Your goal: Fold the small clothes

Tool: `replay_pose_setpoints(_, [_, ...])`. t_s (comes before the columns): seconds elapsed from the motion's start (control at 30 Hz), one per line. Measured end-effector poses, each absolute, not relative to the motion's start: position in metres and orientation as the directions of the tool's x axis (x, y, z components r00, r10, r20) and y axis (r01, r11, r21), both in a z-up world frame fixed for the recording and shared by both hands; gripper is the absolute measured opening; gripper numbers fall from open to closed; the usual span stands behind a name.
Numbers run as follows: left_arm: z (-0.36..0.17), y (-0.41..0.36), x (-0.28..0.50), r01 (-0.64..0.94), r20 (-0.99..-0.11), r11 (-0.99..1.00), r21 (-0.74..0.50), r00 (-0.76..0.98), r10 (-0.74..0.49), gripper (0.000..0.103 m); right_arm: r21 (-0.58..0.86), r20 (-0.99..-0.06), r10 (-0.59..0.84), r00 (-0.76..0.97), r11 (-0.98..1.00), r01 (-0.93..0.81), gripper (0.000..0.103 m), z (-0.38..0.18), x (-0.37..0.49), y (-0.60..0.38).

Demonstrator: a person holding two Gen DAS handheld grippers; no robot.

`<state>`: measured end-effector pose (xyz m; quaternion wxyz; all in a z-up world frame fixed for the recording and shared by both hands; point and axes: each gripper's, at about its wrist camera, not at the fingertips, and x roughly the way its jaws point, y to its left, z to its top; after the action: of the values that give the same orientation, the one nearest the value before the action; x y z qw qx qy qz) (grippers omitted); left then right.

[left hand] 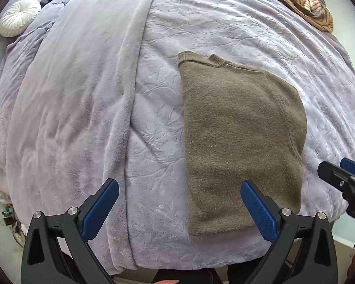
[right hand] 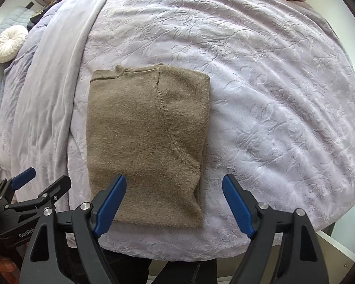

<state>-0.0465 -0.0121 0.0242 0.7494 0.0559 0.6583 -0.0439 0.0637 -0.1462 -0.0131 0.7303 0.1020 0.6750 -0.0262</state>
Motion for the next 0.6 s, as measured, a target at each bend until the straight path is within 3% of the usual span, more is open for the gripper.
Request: replay_pose_setpoints(0.6, [0.0261,-0.0098,-0.0413,0.131,-0.993,0.991,0.033,0.113,0.019,0.103,0.083,-0.995,0.073,0.061,0.978,0.189,0.085,-0.0166,0.0664,-0.1490])
